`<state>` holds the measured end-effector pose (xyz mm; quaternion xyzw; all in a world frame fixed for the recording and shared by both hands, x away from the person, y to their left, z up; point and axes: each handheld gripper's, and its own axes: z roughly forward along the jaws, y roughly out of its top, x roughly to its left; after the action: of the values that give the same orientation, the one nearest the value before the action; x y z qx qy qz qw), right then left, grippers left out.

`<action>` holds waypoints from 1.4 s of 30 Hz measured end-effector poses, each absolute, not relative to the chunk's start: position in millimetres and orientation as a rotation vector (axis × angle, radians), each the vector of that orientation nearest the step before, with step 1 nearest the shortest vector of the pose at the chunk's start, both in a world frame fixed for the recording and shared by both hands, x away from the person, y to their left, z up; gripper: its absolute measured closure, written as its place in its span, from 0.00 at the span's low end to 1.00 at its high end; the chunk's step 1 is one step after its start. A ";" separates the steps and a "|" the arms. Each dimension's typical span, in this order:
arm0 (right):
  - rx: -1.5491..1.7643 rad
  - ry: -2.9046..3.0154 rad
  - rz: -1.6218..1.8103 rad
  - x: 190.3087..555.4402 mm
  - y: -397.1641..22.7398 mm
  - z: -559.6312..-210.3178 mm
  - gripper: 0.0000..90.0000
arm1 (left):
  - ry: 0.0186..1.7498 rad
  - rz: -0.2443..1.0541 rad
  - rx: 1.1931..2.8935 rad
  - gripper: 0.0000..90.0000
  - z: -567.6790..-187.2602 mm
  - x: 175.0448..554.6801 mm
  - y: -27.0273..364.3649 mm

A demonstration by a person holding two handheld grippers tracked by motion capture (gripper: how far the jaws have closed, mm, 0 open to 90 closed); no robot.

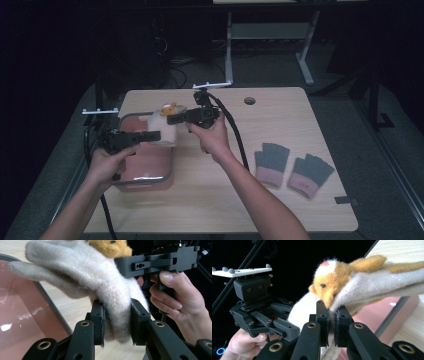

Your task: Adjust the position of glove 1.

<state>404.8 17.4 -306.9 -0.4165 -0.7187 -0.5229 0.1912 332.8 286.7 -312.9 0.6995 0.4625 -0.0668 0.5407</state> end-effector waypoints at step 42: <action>-1.078 -1.973 -1.341 430.3 79.1 -347.1 0.93 | 1.246 -0.157 1.628 0.76 -340.5 327.7 338.6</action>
<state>430.3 79.1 -347.1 -0.3979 -0.7280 -0.4947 0.2588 327.7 338.6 -340.5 0.6779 0.5189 -0.0653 0.5167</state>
